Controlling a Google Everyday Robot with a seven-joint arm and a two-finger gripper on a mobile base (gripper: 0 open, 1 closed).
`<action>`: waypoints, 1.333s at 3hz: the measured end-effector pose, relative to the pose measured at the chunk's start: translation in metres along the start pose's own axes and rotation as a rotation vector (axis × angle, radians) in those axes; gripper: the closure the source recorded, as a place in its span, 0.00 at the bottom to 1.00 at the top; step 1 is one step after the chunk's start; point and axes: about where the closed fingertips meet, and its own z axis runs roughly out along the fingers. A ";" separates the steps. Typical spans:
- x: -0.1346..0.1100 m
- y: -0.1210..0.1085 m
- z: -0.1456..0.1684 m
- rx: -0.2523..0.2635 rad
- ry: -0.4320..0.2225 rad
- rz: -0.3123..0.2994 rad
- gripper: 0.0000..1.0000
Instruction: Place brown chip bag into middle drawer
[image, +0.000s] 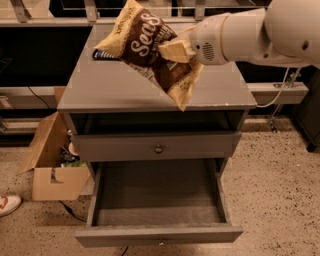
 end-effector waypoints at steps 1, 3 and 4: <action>0.000 0.000 0.000 0.000 0.000 0.000 1.00; 0.036 0.039 -0.036 -0.045 0.088 -0.006 1.00; 0.093 0.064 -0.067 -0.049 0.222 0.029 1.00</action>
Offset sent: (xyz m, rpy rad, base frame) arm -0.0295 -0.0147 -0.0241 -0.0226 0.0550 0.0364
